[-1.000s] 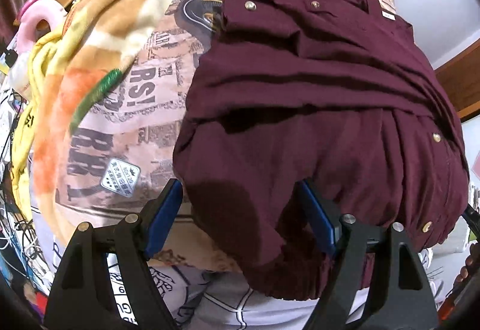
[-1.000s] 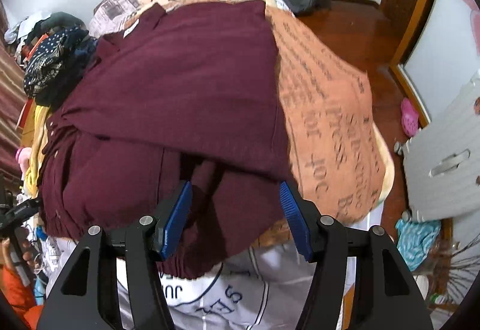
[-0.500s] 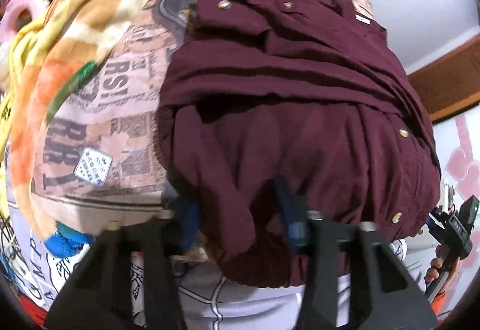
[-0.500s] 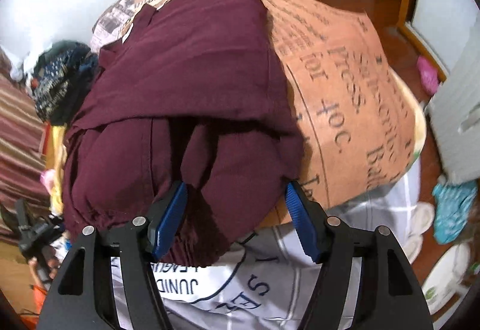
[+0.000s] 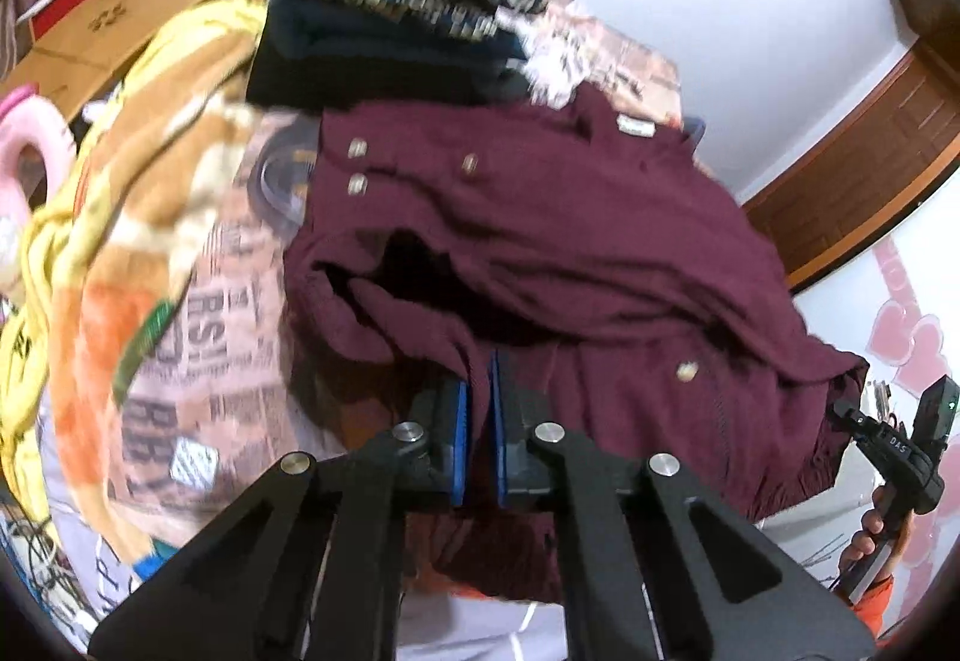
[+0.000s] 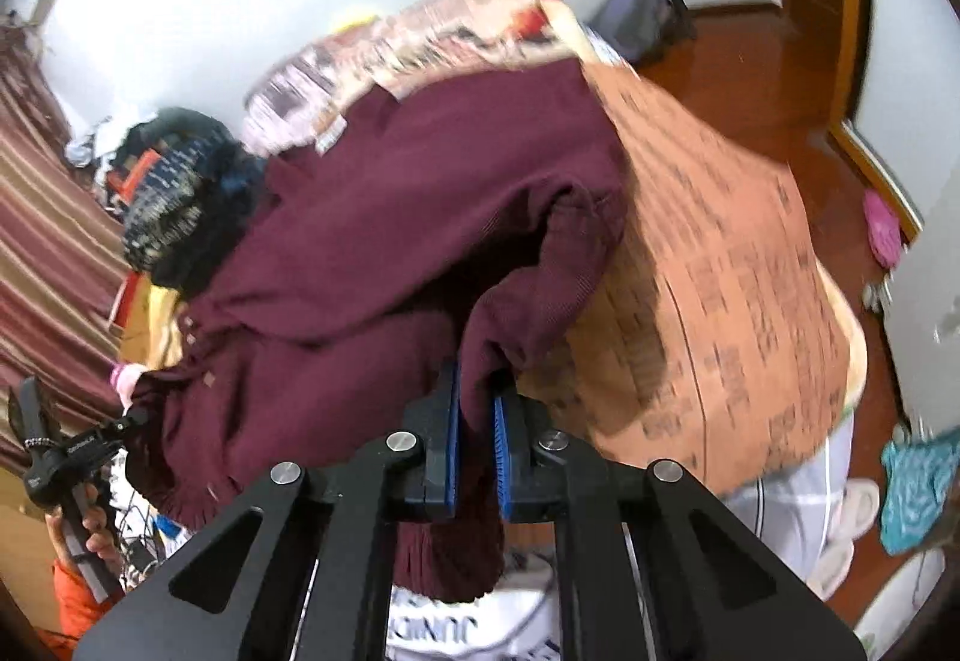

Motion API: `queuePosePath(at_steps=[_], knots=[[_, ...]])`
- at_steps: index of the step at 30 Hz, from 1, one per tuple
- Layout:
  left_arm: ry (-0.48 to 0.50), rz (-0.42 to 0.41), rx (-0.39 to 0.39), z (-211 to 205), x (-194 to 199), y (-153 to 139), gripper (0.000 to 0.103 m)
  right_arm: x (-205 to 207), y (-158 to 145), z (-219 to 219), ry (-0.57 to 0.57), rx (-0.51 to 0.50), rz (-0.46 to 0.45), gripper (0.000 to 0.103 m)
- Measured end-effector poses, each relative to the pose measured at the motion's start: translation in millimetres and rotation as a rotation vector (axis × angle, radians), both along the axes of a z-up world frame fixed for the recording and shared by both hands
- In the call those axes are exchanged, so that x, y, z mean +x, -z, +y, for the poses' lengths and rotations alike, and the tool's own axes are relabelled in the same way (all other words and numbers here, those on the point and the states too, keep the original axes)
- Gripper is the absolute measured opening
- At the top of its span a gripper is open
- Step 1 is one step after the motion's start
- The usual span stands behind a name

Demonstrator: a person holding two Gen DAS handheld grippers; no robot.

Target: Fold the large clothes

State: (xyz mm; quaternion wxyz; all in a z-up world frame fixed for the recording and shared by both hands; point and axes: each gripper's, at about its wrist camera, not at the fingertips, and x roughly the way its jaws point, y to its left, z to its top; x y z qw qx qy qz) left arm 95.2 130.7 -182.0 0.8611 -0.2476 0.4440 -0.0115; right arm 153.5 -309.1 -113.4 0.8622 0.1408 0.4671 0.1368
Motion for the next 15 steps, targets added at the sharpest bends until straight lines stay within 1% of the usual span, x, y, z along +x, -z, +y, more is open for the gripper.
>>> queuePosePath(at_steps=[3,7,10,12,15], knots=[[0.004,-0.045,-0.003,3.3,11.8,-13.7,0.005,9.7,-18.2,13.0,-0.047,-0.024,-0.068,0.008],[-0.007,-0.106,0.021,9.3,31.3,-33.3,0.004,32.0,-38.8,29.8,-0.104,-0.066,-0.152,0.007],[-0.032,-0.163,0.036,19.2,46.1,-52.2,0.003,53.3,-51.4,33.0,-0.12,-0.079,-0.208,0.007],[-0.056,-0.186,0.046,25.9,57.1,-60.2,0.003,71.5,-58.5,33.8,-0.114,-0.084,-0.239,0.007],[-0.105,-0.214,0.092,33.6,75.9,-69.5,0.003,98.0,-63.1,34.9,-0.1,-0.087,-0.26,0.007]])
